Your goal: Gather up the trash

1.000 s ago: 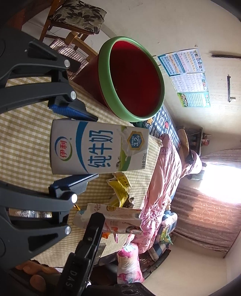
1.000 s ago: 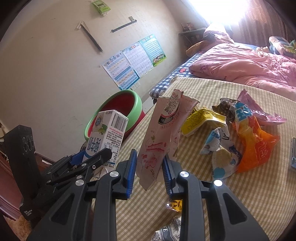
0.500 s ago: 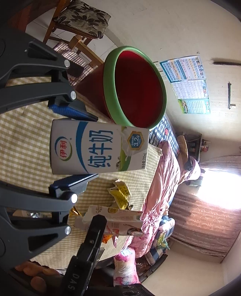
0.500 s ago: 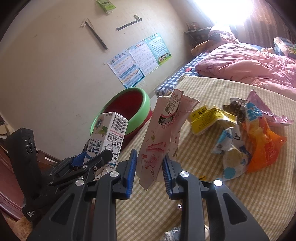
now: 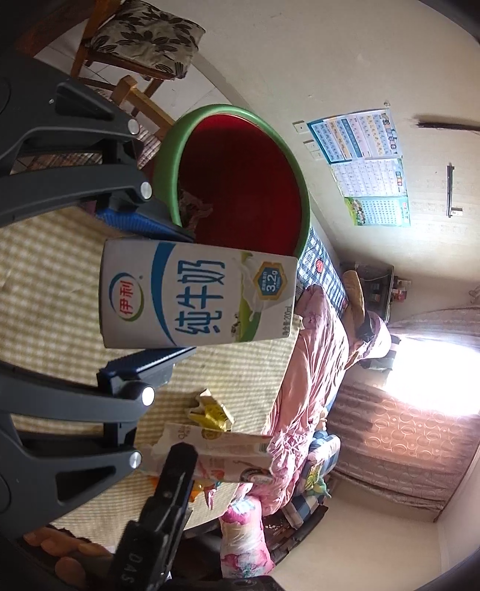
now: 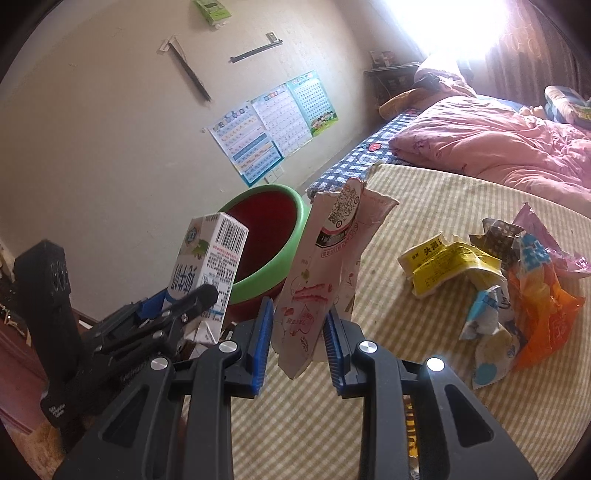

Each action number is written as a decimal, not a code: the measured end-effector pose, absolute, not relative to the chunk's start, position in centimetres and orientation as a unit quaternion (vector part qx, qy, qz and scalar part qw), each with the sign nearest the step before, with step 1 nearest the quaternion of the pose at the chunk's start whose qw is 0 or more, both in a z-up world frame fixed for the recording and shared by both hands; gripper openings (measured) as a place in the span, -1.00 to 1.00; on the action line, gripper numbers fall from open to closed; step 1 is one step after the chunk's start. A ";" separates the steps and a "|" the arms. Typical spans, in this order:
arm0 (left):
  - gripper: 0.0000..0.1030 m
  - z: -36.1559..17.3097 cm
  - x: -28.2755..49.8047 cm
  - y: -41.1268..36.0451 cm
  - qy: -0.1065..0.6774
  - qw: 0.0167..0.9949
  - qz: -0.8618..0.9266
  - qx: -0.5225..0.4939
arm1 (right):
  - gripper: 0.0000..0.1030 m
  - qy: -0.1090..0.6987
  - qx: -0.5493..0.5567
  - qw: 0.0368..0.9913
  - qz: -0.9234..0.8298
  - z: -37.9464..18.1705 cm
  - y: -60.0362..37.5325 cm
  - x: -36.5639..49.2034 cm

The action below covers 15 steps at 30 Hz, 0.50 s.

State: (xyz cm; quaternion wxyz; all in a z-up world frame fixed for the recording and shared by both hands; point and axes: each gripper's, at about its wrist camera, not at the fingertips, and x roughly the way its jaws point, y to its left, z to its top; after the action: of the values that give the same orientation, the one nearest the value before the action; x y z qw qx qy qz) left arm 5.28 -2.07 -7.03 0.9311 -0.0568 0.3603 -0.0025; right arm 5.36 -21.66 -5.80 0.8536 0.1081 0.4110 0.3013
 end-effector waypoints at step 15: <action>0.01 -7.5 7.5 3.4 0.361 0.931 -0.014 -0.054 | -0.48 0.411 0.100 0.863 0.278 -5.4 -16.3 7.5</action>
State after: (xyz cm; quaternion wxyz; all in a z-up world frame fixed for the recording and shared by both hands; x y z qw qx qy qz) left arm 7.55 3.44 -7.55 0.9310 -0.0543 0.3606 -0.0136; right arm 7.49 -16.27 -5.38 0.8626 0.1000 0.4109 0.2776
